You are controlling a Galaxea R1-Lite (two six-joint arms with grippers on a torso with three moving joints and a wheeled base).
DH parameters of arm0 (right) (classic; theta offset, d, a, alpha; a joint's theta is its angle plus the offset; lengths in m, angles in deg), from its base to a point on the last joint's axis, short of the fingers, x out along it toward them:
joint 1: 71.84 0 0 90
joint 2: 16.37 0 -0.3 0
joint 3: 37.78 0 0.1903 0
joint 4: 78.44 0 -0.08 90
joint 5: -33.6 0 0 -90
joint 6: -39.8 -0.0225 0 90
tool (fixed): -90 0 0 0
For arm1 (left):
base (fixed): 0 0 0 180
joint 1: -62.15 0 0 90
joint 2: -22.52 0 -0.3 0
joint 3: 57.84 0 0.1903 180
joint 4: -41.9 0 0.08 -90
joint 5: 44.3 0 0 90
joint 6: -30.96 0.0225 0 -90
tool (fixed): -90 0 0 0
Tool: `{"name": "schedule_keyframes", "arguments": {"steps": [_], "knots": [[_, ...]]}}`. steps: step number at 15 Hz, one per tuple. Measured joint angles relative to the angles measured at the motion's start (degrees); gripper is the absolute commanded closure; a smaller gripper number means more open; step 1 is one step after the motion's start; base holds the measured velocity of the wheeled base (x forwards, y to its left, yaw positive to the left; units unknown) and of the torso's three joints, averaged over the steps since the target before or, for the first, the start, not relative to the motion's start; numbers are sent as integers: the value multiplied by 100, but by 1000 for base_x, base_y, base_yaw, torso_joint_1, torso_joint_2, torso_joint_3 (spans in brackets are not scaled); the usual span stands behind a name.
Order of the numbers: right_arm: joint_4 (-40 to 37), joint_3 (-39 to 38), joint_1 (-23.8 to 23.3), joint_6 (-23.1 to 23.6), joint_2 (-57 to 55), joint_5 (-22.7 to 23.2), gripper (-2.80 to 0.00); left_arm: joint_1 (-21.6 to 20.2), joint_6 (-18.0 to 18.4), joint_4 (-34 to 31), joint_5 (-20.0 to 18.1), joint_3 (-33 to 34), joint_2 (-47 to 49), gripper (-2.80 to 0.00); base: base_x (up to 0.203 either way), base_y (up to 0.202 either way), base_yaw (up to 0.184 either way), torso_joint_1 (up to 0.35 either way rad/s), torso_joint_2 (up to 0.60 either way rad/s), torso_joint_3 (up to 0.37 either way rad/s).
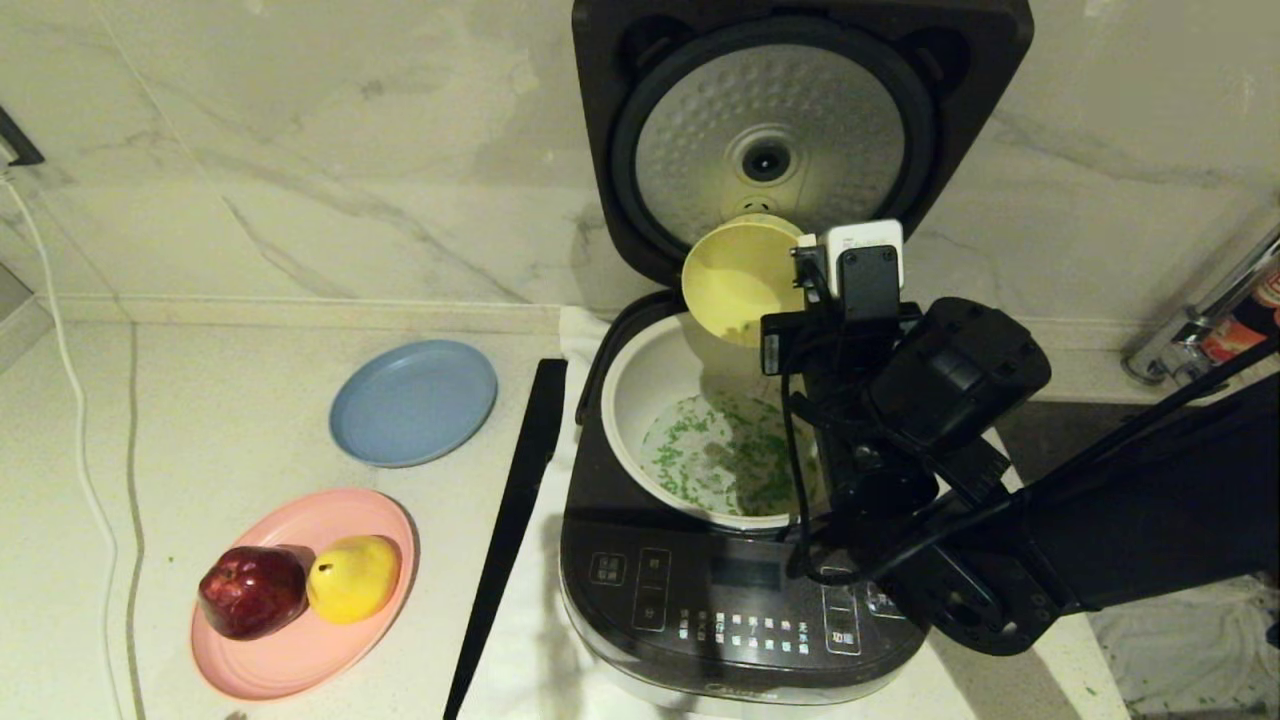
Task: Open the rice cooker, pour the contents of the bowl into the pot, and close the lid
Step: Pour the water from the bowl into the rice cooker, then place the bowl on the table
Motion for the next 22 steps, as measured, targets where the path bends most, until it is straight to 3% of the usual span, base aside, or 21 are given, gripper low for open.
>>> {"name": "schedule_keyframes", "arguments": {"steps": [4,6,9,11,14,17,19,22], "knots": [[-740,54,6,-229,272,-140,0,0,-1,0,0,0,1,0,0,0,0,0,0,0],[-1457,99,4,-542,531,-150,0,0,0,-1,-1,0,0,0,0,0,0,0,0,0],[-3155,423,-18,-1422,987,-133,0,0,0,-1,-1,0,-1,0,0,0,0,0,0,0],[-4702,906,-44,-2311,1319,23,0,0,0,-1,2,0,-2,0,0,0,0,0,0,0],[-7433,1924,-144,-3916,1835,798,0,0,-2,-1,0,0,-2,0,0,0,0,0,0,0],[-9956,2622,-387,-5172,2324,2022,0,0,-2,-1,0,0,1,0,0,0,0,0,0,0],[-10974,2707,-523,-5376,2576,2627,0,0,-2,-3,0,0,-2,0,0,0,0,0,0,0],[-11522,2792,-590,-5561,2852,3226,0,0,-2,-1,-1,0,-2,0,0,0,0,0,0,0]]}}
